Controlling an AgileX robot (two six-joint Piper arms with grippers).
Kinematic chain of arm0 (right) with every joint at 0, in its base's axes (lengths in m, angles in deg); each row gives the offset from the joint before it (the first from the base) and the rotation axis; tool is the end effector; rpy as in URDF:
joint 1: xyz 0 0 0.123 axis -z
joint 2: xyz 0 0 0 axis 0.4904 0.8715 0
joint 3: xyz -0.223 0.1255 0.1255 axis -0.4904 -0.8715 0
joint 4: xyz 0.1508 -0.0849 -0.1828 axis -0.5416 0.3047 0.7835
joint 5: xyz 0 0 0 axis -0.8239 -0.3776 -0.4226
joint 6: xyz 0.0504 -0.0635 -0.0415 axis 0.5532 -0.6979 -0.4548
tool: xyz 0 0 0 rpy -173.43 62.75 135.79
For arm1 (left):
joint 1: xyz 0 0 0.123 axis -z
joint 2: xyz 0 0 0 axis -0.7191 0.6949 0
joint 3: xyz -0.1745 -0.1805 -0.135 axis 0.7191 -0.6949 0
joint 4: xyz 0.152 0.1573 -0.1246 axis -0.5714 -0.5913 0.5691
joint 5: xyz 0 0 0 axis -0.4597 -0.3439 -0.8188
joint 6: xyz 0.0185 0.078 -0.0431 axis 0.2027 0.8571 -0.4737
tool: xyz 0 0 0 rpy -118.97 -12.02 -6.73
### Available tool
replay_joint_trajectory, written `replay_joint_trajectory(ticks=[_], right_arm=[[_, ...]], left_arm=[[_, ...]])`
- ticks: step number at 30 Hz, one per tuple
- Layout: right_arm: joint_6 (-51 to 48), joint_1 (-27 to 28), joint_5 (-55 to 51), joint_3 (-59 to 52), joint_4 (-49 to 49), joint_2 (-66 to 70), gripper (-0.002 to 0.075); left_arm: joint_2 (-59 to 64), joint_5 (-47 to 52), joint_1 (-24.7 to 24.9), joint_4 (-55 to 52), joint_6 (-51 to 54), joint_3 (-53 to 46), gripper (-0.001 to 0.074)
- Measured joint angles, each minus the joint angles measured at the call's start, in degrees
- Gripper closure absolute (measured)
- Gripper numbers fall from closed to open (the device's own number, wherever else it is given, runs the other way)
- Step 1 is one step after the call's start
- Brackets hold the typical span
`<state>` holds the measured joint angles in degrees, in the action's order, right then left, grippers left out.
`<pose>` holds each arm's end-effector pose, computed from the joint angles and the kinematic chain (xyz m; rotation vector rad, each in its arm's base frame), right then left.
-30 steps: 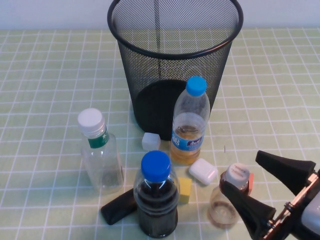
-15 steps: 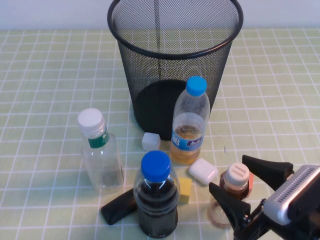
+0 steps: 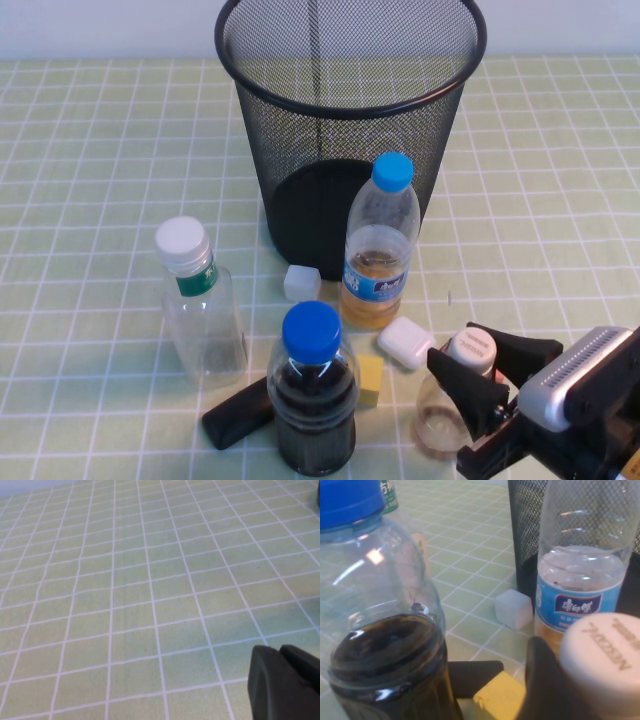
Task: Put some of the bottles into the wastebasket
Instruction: Pick up a bottle from the table with right arm, then place the bottle in the trash can
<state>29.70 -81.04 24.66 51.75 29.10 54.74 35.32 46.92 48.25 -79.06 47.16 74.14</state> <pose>0.1424 0.1518 0.2112 -0.4833 1.5503 0.6296 0.0530 -0.0052 0.1732 0.1654 1.8398 0.0206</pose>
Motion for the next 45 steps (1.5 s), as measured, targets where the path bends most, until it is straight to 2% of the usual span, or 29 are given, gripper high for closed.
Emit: replay_joint_trajectory(ticks=[2, 5, 8, 14, 18, 20, 23, 27, 30, 35, 40, 45], right_arm=[[-1.5, 0.0, -1.7, 0.6, -2.2, -0.7, 0.0630], [-6.5, 0.1, -8.9, 3.3, -4.1, -2.8, 0.0659], [-12.7, 0.1, -16.1, 6.4, -5.3, -5.7, 0.0664], [-28.3, 2.0, -34.1, 14.5, -14.8, -11.7, 0.0664], [-28.8, 6.9, -48.1, 20.7, -15.8, -13.3, 0.0664], [-25.9, 10.2, -55.7, 23.9, -15.5, -13.5, 0.0664], [-12.3, 15.5, -70.1, 29.3, -10.6, -13.4, 0.0664], [14.4, 20.7, -90.7, 38.4, 9.0, -12.8, 0.0664], [25.7, 21.2, -101.1, 44.0, 23.0, -12.1, 0.0664], [29.0, 21.2, -102.8, 54.8, 30.8, -12.0, 0.0664], [28.1, 21.2, -102.2, 72.3, 37.8, -7.7, 0.0664], [19.1, 21.2, -99.4, 92.1, 32.7, 4.0, 0.0664]], left_arm=[[0.0, 0.0, 0.0, 0.0, 0.0, 0.0, 0.0739], [0.0, 0.0, 0.0, 0.0, 0.0, 0.0, 0.0739], [0.0, 0.0, 0.0, 0.0, 0.0, 0.0, 0.0739], [0.0, 0.0, 0.0, 0.0, 0.0, 0.0, 0.0739], [0.0, 0.0, 0.0, 0.0, 0.0, 0.0, 0.0739], [0.0, 0.0, 0.0, 0.0, 0.0, 0.0, 0.0739], [0.0, 0.0, 0.0, 0.0, 0.0, 0.0, 0.0739], [0.0, 0.0, 0.0, 0.0, 0.0, 0.0, 0.0739], [0.0, 0.0, 0.0, 0.0, 0.0, 0.0, 0.0739], [0.0, 0.0, 0.0, 0.0, 0.0, 0.0, 0.0739], [0.0, 0.0, 0.0, 0.0, 0.0, 0.0, 0.0739], [0.0, 0.0, 0.0, 0.0, 0.0, 0.0, 0.0739]])
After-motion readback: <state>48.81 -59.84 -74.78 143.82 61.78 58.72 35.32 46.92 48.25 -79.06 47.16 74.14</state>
